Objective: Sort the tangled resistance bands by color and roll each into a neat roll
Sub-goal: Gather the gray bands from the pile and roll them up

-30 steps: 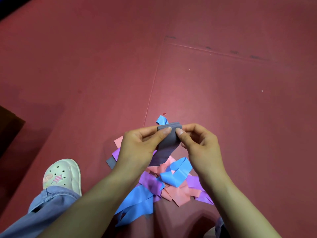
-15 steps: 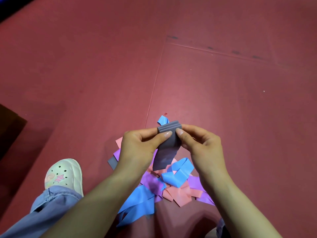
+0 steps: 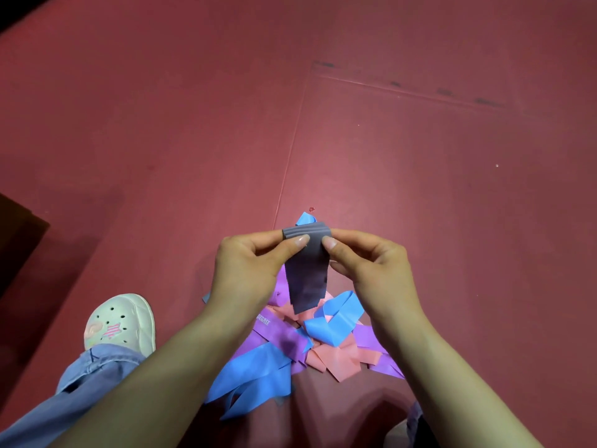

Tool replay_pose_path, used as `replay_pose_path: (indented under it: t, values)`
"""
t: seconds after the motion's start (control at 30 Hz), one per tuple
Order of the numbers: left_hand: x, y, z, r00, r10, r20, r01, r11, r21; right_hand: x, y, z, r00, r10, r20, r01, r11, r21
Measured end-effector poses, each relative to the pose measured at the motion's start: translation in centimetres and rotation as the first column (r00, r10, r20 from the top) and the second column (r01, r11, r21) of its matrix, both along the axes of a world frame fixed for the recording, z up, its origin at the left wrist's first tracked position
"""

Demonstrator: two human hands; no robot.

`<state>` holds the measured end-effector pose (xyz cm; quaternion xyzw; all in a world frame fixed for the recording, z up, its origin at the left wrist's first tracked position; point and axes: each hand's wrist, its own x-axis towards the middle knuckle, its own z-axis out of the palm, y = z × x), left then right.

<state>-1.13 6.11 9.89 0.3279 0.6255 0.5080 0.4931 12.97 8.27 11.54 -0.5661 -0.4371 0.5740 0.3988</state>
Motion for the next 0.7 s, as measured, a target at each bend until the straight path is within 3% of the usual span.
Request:
replay_pose_path:
  t: [0.17,0.43,0.7]
  values:
    - [-2.8,-0.3,-1.2,0.999,0.026,-0.033,-0.027,1.0,-0.002,-0.9,-0.1,-1.7,0.995,0.088,0.043,-0.086,0.995,-0.047]
    - [-9.8,-0.9,-5.7,0.946,0.298,-0.13,-0.302,0.953,-0.016,-1.4,0.1,-8.8,0.97,0.121,0.213,-0.073,0.973,-0.22]
    - [-11.0,-0.8,-13.0,0.922,0.379,-0.079,-0.387,0.914,-0.125,-4.1,0.9,-15.5,0.943,0.181,0.279,-0.085,0.942,-0.325]
